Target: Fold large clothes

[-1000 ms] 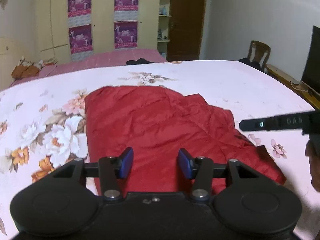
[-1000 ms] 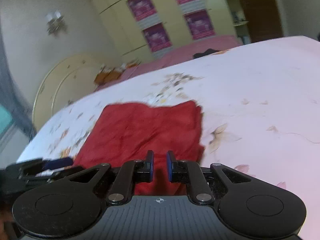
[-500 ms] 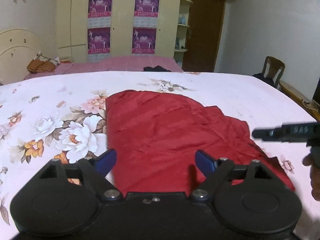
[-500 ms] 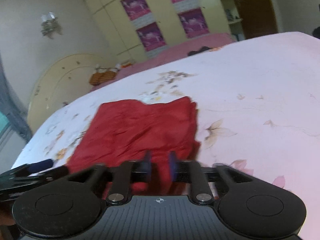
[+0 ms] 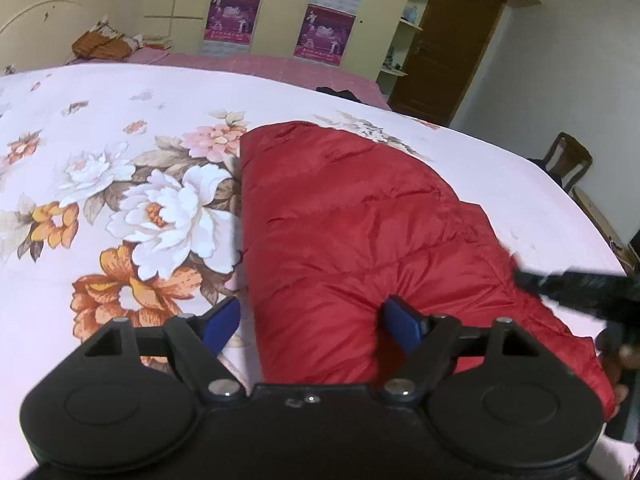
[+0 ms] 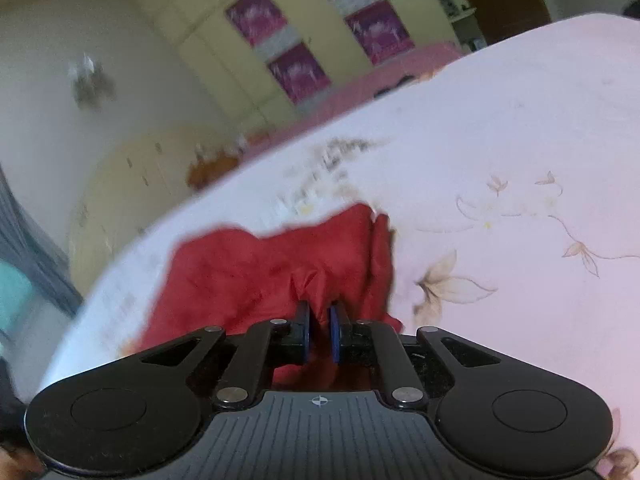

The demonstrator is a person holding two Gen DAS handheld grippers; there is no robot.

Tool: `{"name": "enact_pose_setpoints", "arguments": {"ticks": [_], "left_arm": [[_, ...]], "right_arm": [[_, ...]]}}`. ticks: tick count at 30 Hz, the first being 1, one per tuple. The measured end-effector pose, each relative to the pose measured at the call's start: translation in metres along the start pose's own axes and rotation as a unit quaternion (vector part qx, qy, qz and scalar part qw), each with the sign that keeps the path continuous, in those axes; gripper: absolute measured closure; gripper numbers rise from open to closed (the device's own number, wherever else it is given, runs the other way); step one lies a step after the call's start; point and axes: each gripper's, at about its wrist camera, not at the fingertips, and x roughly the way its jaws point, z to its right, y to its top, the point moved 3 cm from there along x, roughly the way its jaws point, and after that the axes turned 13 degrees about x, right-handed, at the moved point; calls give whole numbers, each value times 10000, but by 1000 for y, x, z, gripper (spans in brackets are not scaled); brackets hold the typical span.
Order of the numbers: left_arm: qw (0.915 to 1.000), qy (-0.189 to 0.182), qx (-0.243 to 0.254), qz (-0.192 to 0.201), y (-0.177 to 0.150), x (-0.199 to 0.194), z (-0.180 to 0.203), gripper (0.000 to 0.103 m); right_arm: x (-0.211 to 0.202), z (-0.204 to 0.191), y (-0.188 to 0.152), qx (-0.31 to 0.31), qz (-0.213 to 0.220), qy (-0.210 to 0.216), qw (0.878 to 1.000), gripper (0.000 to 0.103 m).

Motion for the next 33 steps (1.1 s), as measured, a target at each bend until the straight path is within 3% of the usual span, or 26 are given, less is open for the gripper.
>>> {"name": "enact_pose_setpoints", "arguments": {"ticks": [4, 5, 6, 7, 11, 14, 17, 22, 23, 24, 27, 30, 33], "left_arm": [[10000, 30, -9, -45, 3, 0, 0, 17], [10000, 26, -2, -45, 4, 0, -2, 16], [10000, 28, 0, -62, 6, 1, -4, 13], [10000, 12, -16, -73, 6, 2, -5, 12], [9985, -428, -277, -192, 9, 10, -13, 13], [9957, -755, -474, -247, 11, 16, -18, 16], [9917, -1012, -718, -350, 8, 25, -23, 17], [9862, -1181, -1096, -385, 6, 35, -28, 19], [9860, -1165, -1129, -375, 7, 36, -28, 21], [9868, -1129, -1112, -346, 8, 35, -26, 24], [9949, -774, -574, -283, 16, 27, -9, 35], [9989, -430, 80, -150, 27, 13, 11, 42], [9980, -216, 588, 15, 38, -1, 23, 45]], "right_arm": [[1, 7, 2, 276, -114, -19, 9996, 92], [-2, 8, 3, 360, -134, -81, 9992, 74], [-3, 9, 4, 366, -95, -241, 9990, 37], [-5, 10, 3, 323, -64, -366, 9988, 30], [-3, 18, 3, 595, -347, -138, 9975, 30], [2, 19, 11, 964, -629, 123, 9933, 44], [7, 25, 13, 1296, -765, 108, 9886, 43], [17, 14, 16, 1009, -957, 106, 9902, 44], [20, 13, 15, 953, -957, 134, 9907, 48], [22, 12, 14, 930, -983, 184, 9906, 59], [26, 7, 8, 807, -971, 231, 9917, 76], [14, -9, 4, 457, -721, 158, 9962, 83], [1, -25, -3, 186, -505, 149, 9984, 84]]}}
